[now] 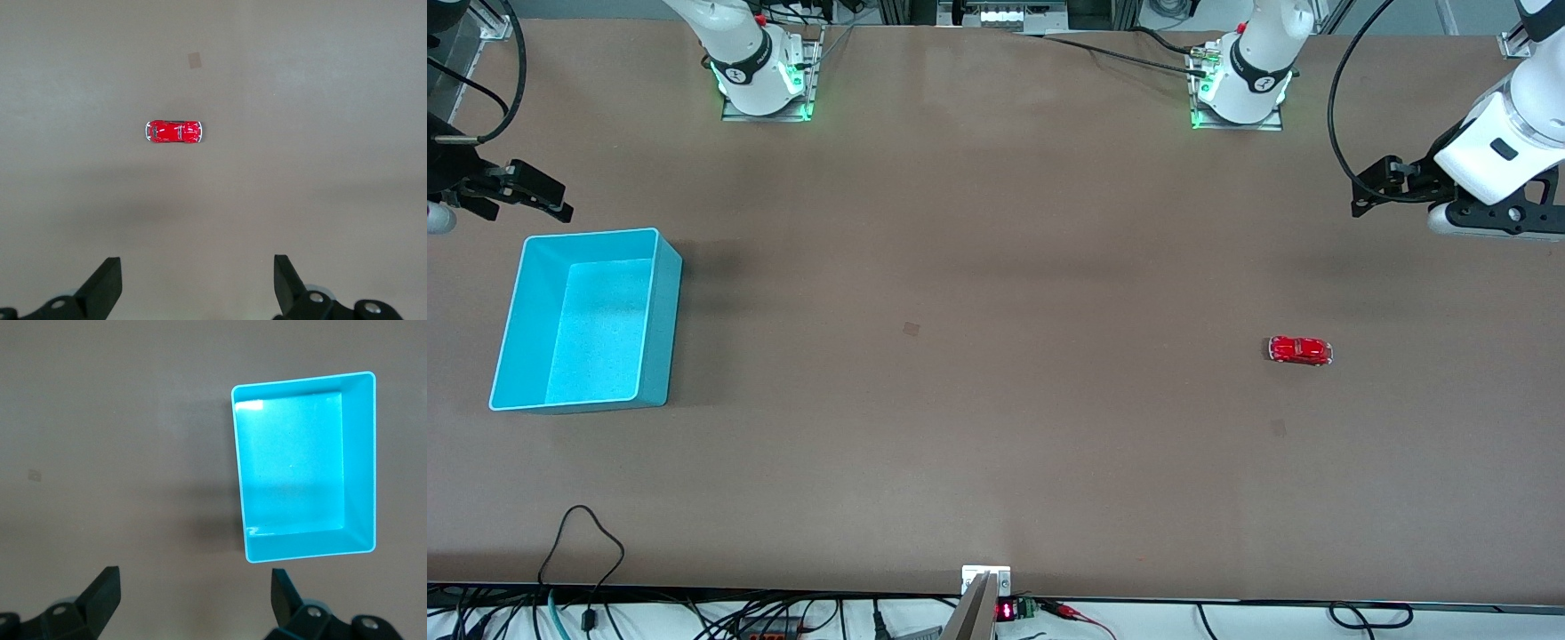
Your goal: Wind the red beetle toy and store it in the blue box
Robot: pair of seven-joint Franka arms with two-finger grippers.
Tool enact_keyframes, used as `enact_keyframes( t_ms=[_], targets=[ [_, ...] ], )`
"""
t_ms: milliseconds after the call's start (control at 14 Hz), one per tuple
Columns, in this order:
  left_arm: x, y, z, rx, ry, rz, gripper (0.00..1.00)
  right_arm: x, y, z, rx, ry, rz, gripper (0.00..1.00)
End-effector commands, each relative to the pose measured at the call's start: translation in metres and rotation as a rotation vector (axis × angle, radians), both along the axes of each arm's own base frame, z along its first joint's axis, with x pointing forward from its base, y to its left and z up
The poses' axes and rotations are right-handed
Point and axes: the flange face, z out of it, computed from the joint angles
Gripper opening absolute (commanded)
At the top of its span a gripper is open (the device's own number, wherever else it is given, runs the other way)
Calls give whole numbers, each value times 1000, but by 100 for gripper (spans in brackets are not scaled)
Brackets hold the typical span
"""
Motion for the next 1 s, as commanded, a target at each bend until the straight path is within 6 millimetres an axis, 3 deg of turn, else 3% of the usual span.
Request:
enact_keyframes(
  t_ms=[0,571,714,786,929],
  targets=[
    [5,0,6,17,1,1,100,-3,1,6,-10,-5,14,100],
    [3,0,-2,19,54,4,100,-4,2,6,-9,1,6,100],
    [-9,-5,-14,29,178,1,100,-4,2,6,-3,-1,-2,100],
    [-9,-6,-32,35,261,-8,100,-4,2,6,-3,1,-1,100],
    [-21,-2,-49,41,398,-6,100,-4,2,6,-3,1,1,100]
  ],
)
